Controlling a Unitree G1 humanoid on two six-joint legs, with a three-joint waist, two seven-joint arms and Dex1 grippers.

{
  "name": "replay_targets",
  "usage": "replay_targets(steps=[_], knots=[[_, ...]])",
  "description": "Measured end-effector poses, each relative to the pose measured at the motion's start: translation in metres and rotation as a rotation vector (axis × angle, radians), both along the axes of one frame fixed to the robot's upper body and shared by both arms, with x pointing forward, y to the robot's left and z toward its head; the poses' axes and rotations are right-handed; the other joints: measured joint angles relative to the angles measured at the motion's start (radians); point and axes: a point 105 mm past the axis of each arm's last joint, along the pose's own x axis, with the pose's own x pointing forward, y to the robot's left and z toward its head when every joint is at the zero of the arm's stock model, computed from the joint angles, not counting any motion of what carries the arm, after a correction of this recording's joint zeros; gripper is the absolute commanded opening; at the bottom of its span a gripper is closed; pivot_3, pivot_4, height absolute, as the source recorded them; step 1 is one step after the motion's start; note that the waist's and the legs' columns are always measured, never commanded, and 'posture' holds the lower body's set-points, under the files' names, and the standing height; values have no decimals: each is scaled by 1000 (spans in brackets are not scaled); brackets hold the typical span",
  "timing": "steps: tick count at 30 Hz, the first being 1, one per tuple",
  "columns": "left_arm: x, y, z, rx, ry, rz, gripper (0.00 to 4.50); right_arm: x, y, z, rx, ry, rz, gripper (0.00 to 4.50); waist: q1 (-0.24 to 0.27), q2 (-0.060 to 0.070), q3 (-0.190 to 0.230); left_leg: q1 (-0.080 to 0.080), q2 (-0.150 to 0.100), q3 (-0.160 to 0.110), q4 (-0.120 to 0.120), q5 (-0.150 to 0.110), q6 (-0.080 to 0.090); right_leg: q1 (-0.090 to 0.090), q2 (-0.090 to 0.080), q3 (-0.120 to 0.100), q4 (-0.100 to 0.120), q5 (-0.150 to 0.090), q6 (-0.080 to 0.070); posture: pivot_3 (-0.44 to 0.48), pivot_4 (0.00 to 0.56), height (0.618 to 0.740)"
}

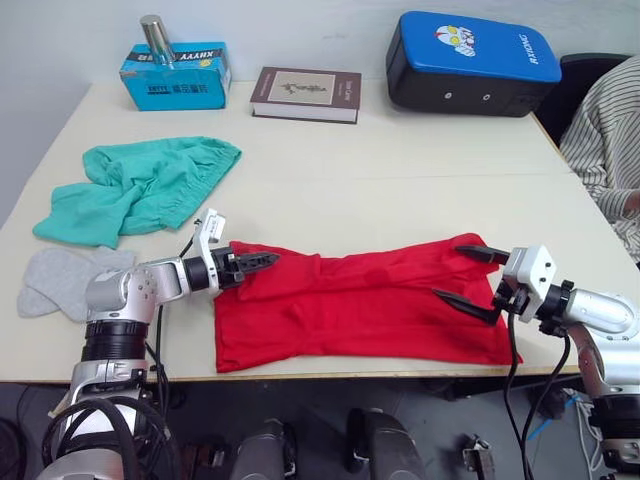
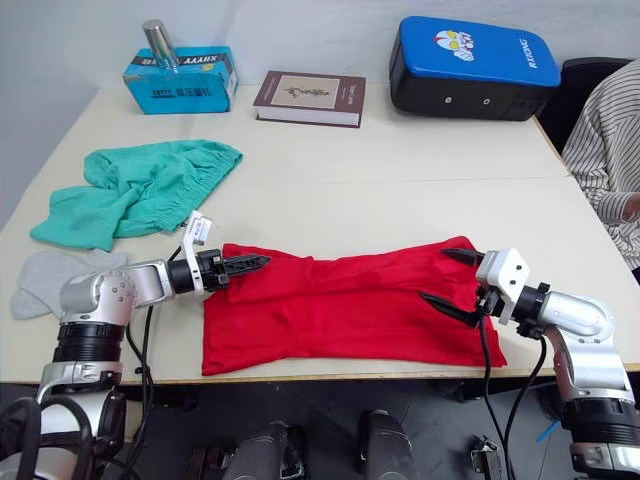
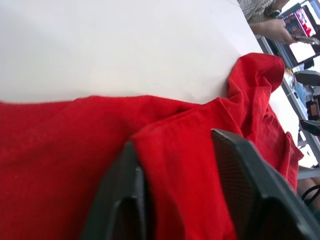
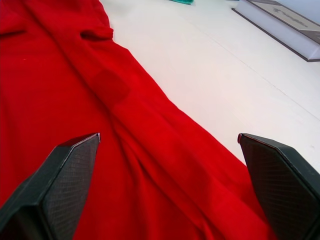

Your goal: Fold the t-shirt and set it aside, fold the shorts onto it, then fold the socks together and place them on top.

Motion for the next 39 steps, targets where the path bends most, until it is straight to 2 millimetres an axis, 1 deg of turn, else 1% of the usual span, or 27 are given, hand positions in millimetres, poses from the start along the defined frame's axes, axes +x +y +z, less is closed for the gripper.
replay_targets(steps=[3,4,8,11,16,18,20,23,27,31,39], knots=[[2,-2,3,6,-39,-32,96,-2,0,-3,-1,11,2,4500,1,0,0,0,0,0,0,0,0,0,0,0,0,0,0,0,150,740],[2,-4,4,12,-54,-48,16,-2,-1,-4,-1,13,2,4500,1,0,0,0,0,0,0,0,0,0,0,0,0,0,0,0,150,740],[-4,-5,7,41,-116,-144,16,-5,-2,-9,0,31,-1,4500,0,0,0,0,0,0,0,0,0,0,0,0,0,0,0,0,150,740],[-16,-6,12,57,-197,-243,16,-6,-2,-9,0,34,-5,4500,-4,0,0,0,0,0,0,0,0,0,0,0,0,0,0,0,150,740],[-48,-17,19,120,-536,-494,16,-8,-8,-13,3,52,-36,4500,-6,0,0,0,1,0,0,0,-1,0,-1,0,-1,0,-1,0,150,740],[-57,-20,22,151,-652,-572,16,-8,-10,-12,6,50,-48,4500,-6,0,0,0,1,0,0,0,-1,0,-2,0,-1,0,-1,0,150,740],[-68,-21,18,211,-763,-665,16,-8,-11,-12,5,48,-57,4500,-6,0,0,0,1,0,0,-1,0,0,-2,0,-1,0,-1,0,150,740],[-80,-22,4,292,-858,-781,16,-9,-15,-13,-3,57,-71,4500,-5,0,0,0,1,0,0,-1,0,0,-3,0,-2,0,-1,0,150,740],[-86,-20,-1,374,-995,-877,16,-10,-18,-15,-3,70,-81,4500,-5,0,0,-1,1,0,0,-2,1,0,-5,-1,-2,0,-1,0,150,740],[-83,-9,-9,462,-1075,-889,16,-12,-26,-17,-19,88,-99,4500,-6,0,0,0,1,0,0,-2,2,0,-6,-1,-2,0,-1,0,150,740],[-83,-1,-13,502,-1084,-899,16,-14,-29,-19,-11,102,-110,4500,-7,0,0,-1,1,0,0,-2,2,0,-5,-1,-2,0,-1,0,150,740]])
